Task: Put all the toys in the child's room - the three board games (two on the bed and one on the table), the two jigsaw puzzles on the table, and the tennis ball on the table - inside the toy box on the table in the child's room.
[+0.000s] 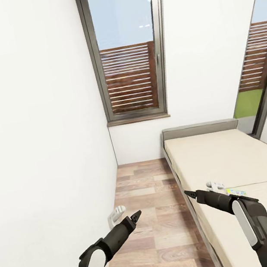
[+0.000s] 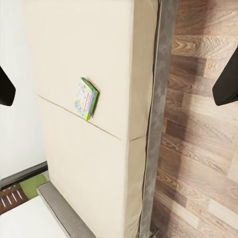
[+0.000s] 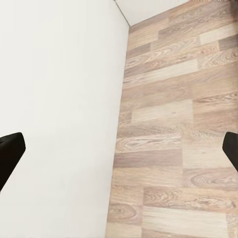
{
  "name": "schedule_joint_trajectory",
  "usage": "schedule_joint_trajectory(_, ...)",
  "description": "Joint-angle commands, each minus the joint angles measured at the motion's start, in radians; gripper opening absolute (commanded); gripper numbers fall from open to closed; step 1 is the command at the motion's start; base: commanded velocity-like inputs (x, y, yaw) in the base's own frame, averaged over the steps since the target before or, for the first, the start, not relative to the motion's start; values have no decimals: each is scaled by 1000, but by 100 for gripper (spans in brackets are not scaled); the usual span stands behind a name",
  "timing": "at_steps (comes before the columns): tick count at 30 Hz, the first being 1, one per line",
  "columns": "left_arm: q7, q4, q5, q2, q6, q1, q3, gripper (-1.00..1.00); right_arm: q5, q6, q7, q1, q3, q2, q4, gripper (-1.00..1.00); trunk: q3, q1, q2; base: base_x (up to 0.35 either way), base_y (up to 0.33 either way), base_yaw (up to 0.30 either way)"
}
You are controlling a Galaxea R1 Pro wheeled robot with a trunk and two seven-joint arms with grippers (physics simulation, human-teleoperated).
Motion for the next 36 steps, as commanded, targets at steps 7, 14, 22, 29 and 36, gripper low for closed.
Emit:
schedule_joint_trajectory(7, 9, -1, 10, 0, 4, -1, 0, 100, -5, 7, 2, -1, -2, 0, -1, 100, -2, 1, -2, 222, 0, 0)
schedule_joint_trajectory(14, 9, -1, 10, 1, 3, -1, 0, 100, -5, 7, 3, -1, -1, 0, -1, 100, -2, 1, -2, 281, 0, 0)
schedule_joint_trajectory(22, 9, -1, 10, 2, 3, -1, 0, 100, -5, 7, 3, -1, 0, 0, -1, 100, -2, 1, -2, 317, 0, 0)
schedule_joint_trajectory(29, 9, -1, 10, 2, 3, -1, 0, 100, -5, 7, 3, -1, -1, 0, -1, 100, -2, 1, -2, 328, 0, 0)
schedule_joint_trajectory(36, 9, -1, 10, 2, 2, -1, 0, 100, -5, 7, 3, -1, -1, 0, -1, 100, -2, 1, -2, 332, 0, 0)
